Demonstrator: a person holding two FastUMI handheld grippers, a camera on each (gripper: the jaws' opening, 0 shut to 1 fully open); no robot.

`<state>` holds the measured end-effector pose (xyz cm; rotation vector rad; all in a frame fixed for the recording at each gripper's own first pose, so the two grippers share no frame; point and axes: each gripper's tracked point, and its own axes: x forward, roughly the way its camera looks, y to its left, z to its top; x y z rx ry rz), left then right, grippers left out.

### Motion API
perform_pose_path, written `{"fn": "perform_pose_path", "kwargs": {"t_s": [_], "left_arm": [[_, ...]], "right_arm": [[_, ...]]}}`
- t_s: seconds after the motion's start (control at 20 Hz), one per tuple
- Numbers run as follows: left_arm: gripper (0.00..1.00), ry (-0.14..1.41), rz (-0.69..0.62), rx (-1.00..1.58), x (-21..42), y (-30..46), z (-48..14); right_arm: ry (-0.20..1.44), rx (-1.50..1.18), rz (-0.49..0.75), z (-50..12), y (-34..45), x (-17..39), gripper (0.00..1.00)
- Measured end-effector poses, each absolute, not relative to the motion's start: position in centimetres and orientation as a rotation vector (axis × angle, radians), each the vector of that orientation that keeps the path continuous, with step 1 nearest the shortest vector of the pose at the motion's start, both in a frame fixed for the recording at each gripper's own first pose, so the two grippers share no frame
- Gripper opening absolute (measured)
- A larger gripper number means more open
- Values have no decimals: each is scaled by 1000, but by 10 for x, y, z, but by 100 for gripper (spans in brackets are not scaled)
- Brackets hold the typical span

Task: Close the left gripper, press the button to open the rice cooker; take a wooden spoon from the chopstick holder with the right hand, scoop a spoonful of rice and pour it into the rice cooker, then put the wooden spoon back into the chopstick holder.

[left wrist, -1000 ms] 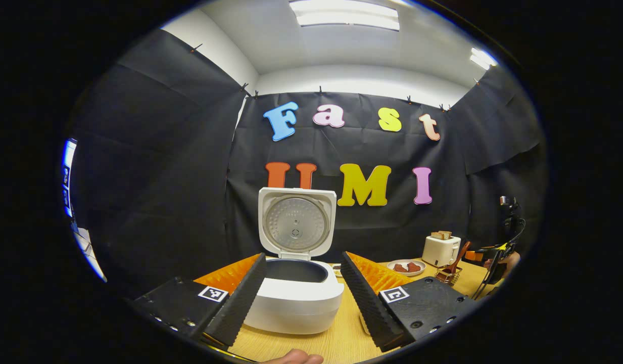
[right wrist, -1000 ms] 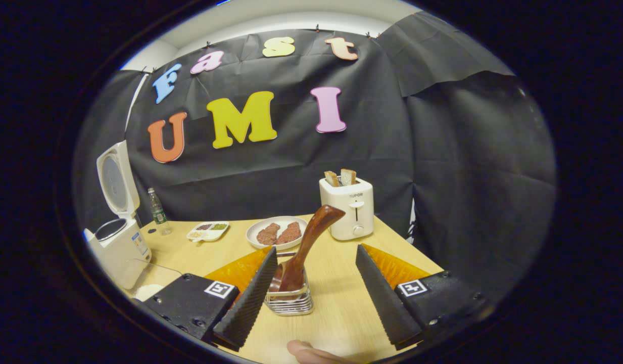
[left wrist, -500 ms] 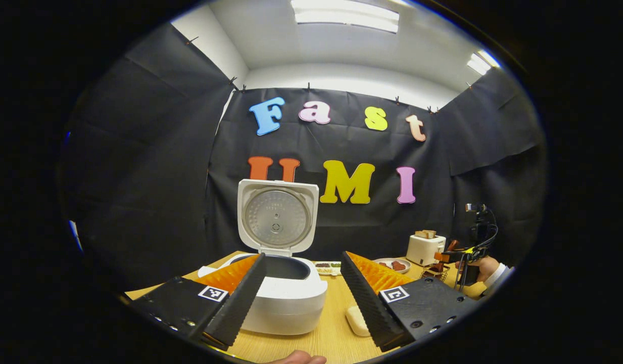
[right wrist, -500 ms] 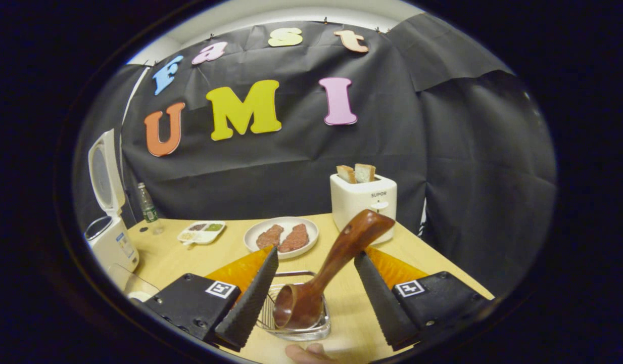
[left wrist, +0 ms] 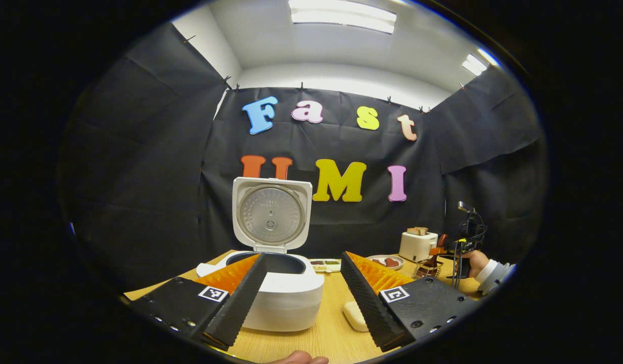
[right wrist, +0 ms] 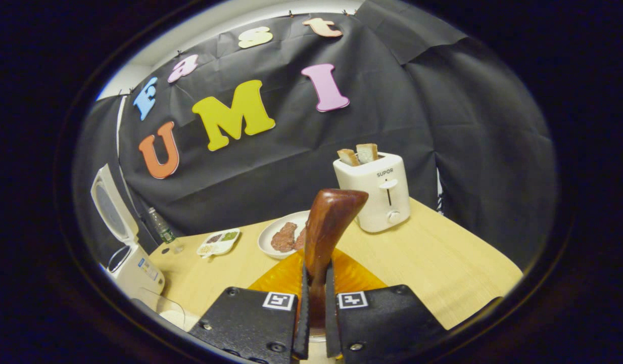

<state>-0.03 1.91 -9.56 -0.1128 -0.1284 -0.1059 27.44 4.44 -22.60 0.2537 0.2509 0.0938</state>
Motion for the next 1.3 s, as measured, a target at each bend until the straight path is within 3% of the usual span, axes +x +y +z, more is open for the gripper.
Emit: {"fn": "perform_pose_path", "kwargs": {"t_s": [0.4, 0.85, 1.3], "left_arm": [[94, -114, -64, -133, -23, 43, -92], [94, -127, 8, -134, -54, 75, -84], [94, -68, -4, -144, -70, 79, -96]], "right_arm": [[149, 149, 59, -163, 46, 236, 16], [79, 77, 184, -100, 113, 163, 16], [123, 5, 291, -115, 205, 116, 16]]}}
